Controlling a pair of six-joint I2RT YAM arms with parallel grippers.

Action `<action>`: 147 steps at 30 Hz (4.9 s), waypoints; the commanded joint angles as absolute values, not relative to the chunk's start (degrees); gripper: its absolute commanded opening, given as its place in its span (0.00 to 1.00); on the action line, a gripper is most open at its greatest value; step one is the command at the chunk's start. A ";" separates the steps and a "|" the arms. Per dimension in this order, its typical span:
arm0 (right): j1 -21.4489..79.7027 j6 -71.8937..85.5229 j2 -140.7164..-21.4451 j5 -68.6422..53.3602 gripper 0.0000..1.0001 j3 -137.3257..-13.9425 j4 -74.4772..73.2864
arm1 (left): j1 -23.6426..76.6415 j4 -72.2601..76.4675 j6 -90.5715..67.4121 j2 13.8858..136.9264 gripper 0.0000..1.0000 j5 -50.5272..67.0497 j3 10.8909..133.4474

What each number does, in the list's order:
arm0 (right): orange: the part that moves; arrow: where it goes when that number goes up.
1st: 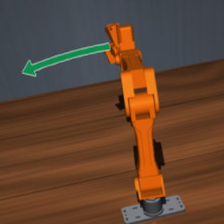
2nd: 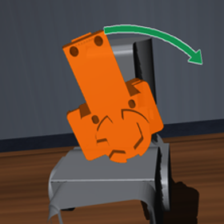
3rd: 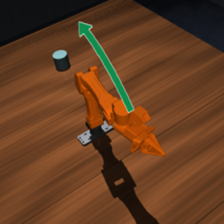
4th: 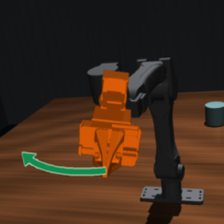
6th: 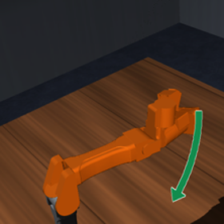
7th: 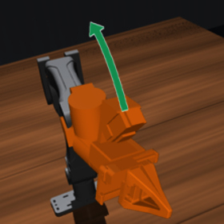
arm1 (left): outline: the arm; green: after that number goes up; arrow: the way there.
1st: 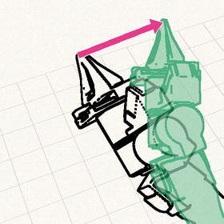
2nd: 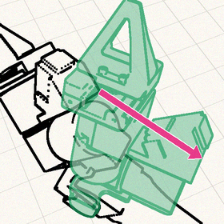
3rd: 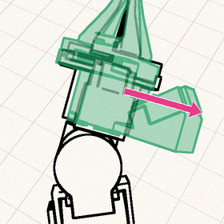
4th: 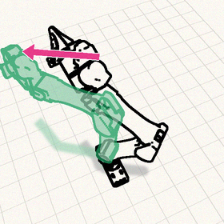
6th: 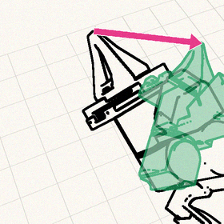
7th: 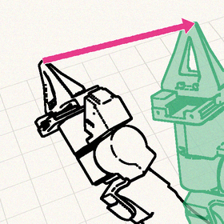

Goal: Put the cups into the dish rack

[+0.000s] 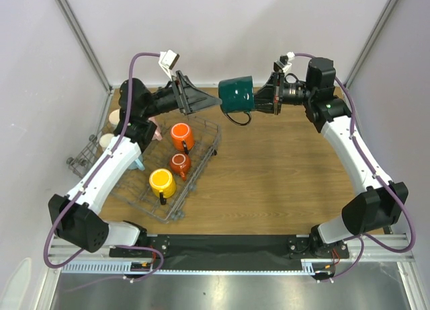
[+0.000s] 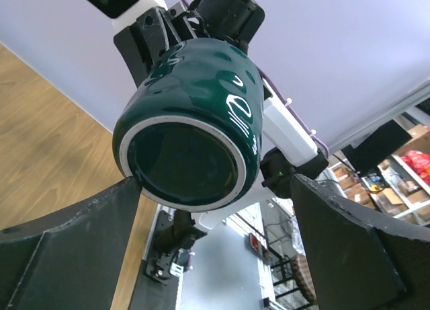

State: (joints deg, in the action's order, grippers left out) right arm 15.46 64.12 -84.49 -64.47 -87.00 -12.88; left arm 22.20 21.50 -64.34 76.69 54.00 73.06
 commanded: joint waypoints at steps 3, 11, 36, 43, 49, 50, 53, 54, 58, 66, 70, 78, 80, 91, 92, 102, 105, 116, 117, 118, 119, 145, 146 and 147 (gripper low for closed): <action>17.05 67.76 -82.97 -67.94 0.00 -88.33 -5.89 | 23.91 22.07 -62.85 76.55 1.00 52.91 75.67; 18.37 69.70 -83.14 -69.52 0.00 -88.59 -3.26 | 23.99 16.70 -59.15 76.55 1.00 51.33 77.78; 19.69 73.04 -82.35 -71.98 0.00 -90.00 0.26 | 23.82 14.91 -58.16 77.96 1.00 50.18 80.51; 20.48 73.92 -83.93 -71.28 0.00 -90.26 1.93 | 24.08 19.07 -61.96 78.05 1.00 53.08 78.22; 20.57 74.00 -84.38 -69.61 0.00 -90.35 2.11 | 24.35 15.31 -60.12 77.08 1.00 53.00 78.13; 20.48 74.00 -84.46 -69.52 0.00 -90.44 1.94 | 24.35 14.60 -59.77 77.08 1.00 53.09 78.13; 20.48 69.80 -84.72 -69.08 0.00 -93.06 -3.39 | 24.35 13.45 -60.03 77.60 1.00 53.17 78.22; 20.57 64.04 -85.25 -68.73 0.00 -94.29 -6.47 | 24.35 14.06 -61.42 77.78 1.00 53.61 78.22; 20.48 59.06 -86.04 -67.50 0.00 -96.86 -16.09 | 24.61 15.47 -63.72 78.13 1.00 53.79 77.78; 20.48 58.80 -86.04 -66.97 0.00 -95.36 -15.82 | 24.70 15.29 -64.07 77.87 0.83 53.44 77.78; 20.30 58.54 -86.13 -66.62 0.00 -95.45 -16.17 | 24.79 16.17 -64.86 78.05 0.57 53.70 77.52; 19.60 57.13 -86.66 -65.22 0.16 -96.24 -18.89 | 24.79 17.93 -67.32 78.57 0.01 53.62 76.91; 18.99 56.69 -86.66 -65.04 0.37 -96.42 -20.03 | 24.79 16.62 -66.45 78.40 0.00 53.09 76.99; 14.68 51.96 -86.22 -61.71 0.73 -95.10 -30.74 | 22.07 -3.03 -59.16 74.81 0.00 45.80 77.52; 13.89 49.07 -86.22 -60.05 0.73 -95.18 -33.81 | 21.36 -4.73 -58.02 74.19 0.00 43.96 77.35; 10.11 29.36 -81.75 -31.57 0.71 -86.24 -60.30 | 0.65 -46.19 -45.20 67.06 0.01 30.36 79.88; 10.19 27.51 -80.60 -31.11 0.71 -81.83 -59.50 | -4.29 -59.54 -38.94 67.06 0.00 18.87 84.72; 17.57 26.99 -82.62 -37.62 0.71 -79.36 -56.34 | -13.88 -60.55 -30.53 60.99 0.00 1.53 74.35; 18.19 26.03 -82.79 -36.92 0.71 -79.97 -57.21 | -14.76 -60.64 -28.76 60.82 0.00 0.10 74.36; 18.45 25.49 -82.88 -36.22 0.72 -80.85 -57.83 | -15.20 -60.56 -27.26 60.73 0.00 -1.57 74.27; 19.15 24.97 -82.97 -35.43 0.71 -81.21 -58.88 | -15.21 -60.47 -25.33 60.38 0.00 -4.89 74.18; 27.86 21.09 -84.82 -29.88 0.72 -85.17 -58.89 | -23.28 -49.75 -23.99 70.31 0.00 -8.62 65.22; 27.69 20.92 -84.73 -29.36 0.72 -85.25 -59.15 | -23.90 -49.05 -23.91 70.75 0.00 -8.00 64.78; 27.51 20.66 -84.64 -29.09 0.72 -85.34 -59.32 | -24.86 -48.52 -23.73 71.10 0.00 -7.74 64.51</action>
